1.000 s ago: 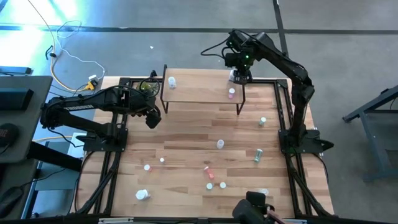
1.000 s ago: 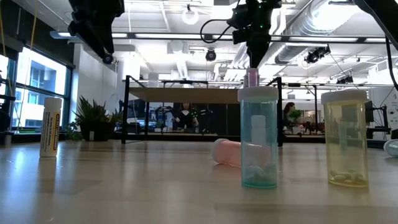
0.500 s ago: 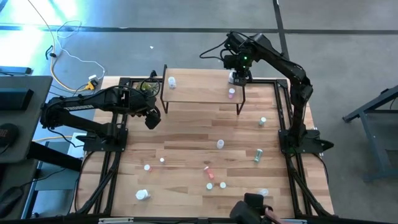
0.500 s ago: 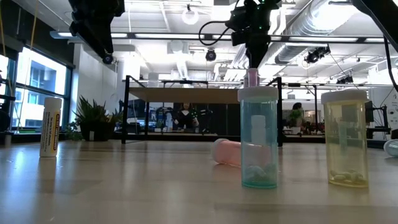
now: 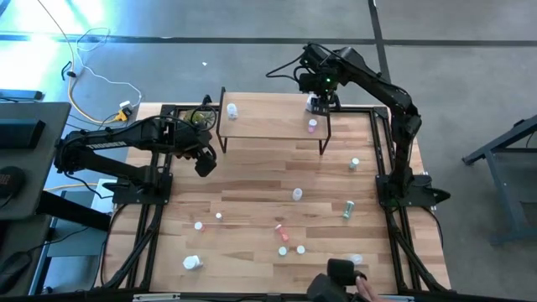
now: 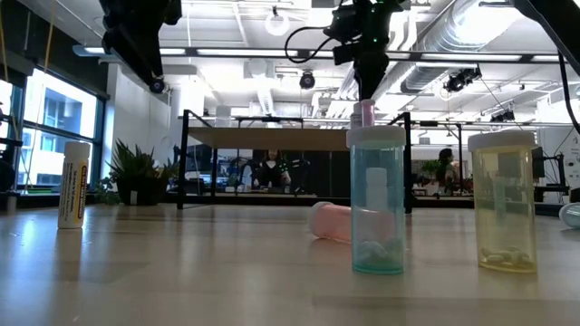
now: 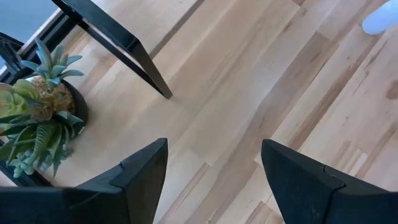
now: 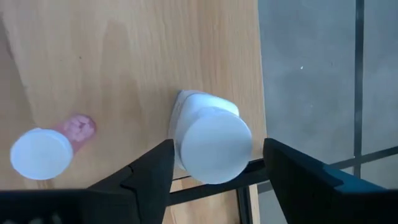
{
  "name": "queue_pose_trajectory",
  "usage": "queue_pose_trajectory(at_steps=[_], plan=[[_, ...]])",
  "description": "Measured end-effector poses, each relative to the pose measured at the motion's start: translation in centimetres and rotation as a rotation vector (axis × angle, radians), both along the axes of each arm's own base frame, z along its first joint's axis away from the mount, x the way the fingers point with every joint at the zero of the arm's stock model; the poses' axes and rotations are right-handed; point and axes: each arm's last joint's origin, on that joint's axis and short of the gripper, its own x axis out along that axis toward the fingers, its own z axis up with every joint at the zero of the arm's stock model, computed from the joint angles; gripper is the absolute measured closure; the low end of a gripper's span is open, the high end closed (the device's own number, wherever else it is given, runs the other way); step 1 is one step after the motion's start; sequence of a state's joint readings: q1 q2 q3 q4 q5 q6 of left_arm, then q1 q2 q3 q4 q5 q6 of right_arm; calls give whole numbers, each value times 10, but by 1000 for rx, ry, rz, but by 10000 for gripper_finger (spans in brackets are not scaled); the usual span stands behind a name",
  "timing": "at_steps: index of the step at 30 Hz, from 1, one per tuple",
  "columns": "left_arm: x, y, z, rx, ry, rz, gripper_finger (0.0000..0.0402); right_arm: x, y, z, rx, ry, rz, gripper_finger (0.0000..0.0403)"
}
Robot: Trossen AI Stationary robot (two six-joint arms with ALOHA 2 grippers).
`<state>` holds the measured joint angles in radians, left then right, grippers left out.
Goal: Pick and place medicine bottles onto shelf by color
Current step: Put the top white medicine bottle on the shelf, then put the left orange pill bottle on the shelf
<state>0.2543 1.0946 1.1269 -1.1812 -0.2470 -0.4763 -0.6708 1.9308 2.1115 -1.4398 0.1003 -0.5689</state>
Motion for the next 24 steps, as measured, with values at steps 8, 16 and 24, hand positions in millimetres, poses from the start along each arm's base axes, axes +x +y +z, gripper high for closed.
queue_pose_trajectory(at_steps=[8, 16, 24], plan=[[0, -1, 0, -43, -10, -20, 154, 0, -1, 1, -8, -9, -12, 163], [0, -8, -2, -177, -19, -120, 154, -7, 5, 13, -28, -43, -29, 163], [-2, -28, -4, -227, 38, -157, 154, -20, 16, 35, -61, -124, -93, 163]])
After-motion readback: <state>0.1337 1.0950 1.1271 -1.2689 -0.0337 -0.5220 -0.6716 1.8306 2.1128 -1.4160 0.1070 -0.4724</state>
